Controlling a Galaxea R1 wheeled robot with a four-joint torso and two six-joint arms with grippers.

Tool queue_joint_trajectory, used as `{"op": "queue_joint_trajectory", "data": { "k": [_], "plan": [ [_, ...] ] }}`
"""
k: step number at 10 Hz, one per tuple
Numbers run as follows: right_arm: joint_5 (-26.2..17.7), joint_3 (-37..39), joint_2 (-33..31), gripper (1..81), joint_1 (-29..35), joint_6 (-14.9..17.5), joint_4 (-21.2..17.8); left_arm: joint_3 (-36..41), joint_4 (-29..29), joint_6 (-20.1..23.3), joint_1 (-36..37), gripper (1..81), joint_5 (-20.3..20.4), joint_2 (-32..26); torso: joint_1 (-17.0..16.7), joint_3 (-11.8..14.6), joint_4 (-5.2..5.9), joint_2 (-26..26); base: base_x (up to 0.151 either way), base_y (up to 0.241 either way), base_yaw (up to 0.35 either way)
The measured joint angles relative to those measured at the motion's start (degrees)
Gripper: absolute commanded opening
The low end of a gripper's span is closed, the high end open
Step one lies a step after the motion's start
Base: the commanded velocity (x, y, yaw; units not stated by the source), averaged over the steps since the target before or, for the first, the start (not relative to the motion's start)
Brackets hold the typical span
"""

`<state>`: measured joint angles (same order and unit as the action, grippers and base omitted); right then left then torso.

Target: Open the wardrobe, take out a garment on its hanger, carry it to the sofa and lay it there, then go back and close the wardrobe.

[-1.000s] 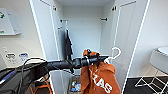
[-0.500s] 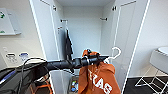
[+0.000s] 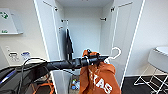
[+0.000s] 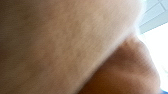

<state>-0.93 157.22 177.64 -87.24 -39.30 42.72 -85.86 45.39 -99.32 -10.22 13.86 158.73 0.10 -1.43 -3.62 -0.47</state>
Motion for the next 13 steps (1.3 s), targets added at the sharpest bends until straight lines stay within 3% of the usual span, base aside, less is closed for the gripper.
{"op": "queue_joint_trajectory", "data": {
  "k": [2,13],
  "plan": [
    [-0.11,0.00,-0.02,81.1,-0.24,-0.09,0.00,0.22,-0.02,-0.05,0.16,1.0,1.51,0.00,-0.10,0.02,0.00,-0.06,0.000,0.000,0.000],
    [0.02,0.00,0.00,81.1,0.09,-0.05,0.00,0.20,0.00,-0.21,-0.09,1.0,1.60,-0.35,-0.05,0.00,0.00,-0.04,0.000,0.000,0.000]
  ]
}}
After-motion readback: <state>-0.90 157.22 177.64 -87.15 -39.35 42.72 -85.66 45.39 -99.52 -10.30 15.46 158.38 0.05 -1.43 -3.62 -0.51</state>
